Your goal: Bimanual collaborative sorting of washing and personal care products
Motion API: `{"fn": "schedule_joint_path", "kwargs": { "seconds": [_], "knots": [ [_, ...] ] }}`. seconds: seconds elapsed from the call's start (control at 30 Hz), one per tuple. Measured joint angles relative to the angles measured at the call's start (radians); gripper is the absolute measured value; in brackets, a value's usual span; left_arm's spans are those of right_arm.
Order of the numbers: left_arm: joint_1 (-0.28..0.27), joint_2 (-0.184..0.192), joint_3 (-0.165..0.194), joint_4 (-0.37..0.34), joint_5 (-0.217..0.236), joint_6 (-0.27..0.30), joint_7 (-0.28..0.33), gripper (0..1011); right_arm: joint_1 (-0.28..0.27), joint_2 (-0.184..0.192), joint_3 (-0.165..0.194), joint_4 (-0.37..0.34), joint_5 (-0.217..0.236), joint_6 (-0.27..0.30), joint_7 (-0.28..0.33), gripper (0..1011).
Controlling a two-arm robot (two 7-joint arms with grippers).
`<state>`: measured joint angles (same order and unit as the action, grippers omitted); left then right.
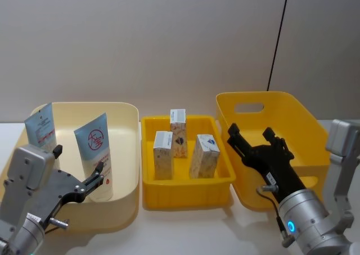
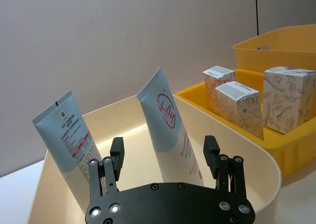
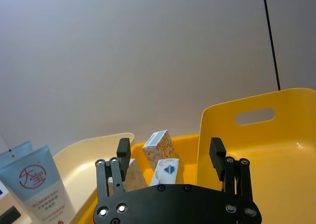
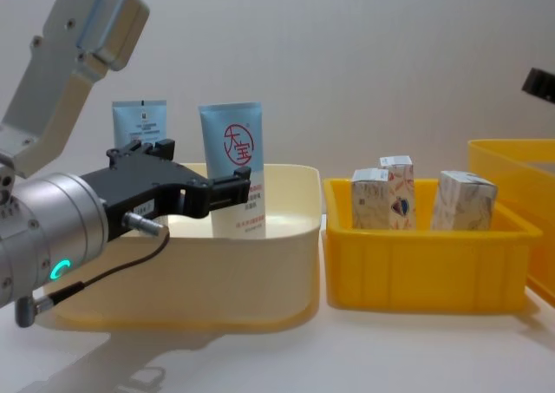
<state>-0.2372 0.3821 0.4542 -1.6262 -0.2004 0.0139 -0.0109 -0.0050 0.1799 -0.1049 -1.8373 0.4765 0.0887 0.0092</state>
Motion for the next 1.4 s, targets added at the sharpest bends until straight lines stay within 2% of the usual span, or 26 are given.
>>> {"fn": "schedule_joint_path", "kwargs": {
  "seconds": [0.2,0.47,0.9,1.1,1.23,1.27,1.4],
  "knots": [
    [0.0,0.0,0.0,0.0,0.0,0.0,0.0,1002,0.003,-0.019,0.015,-0.008,0.021,0.009,-0.009,998],
    [0.0,0.0,0.0,0.0,0.0,0.0,0.0,1002,0.009,-0.023,0.018,-0.01,0.024,0.015,-0.007,998],
    [0.0,0.0,0.0,0.0,0.0,0.0,0.0,1002,0.04,0.031,-0.01,-0.001,-0.036,0.034,0.047,998],
    [0.0,0.0,0.0,0.0,0.0,0.0,0.0,1002,0.074,0.064,-0.035,0.0,-0.071,0.082,0.072,998],
    [0.0,0.0,0.0,0.0,0.0,0.0,0.0,1002,0.109,0.08,-0.059,-0.001,-0.093,0.149,0.081,998],
    [0.0,0.0,0.0,0.0,0.0,0.0,0.0,1002,0.109,0.08,-0.059,-0.001,-0.093,0.149,0.081,998],
    [0.0,0.0,0.0,0.0,0.0,0.0,0.0,1002,0.146,0.083,-0.084,0.0,-0.108,0.227,0.082,998]
  ]
}}
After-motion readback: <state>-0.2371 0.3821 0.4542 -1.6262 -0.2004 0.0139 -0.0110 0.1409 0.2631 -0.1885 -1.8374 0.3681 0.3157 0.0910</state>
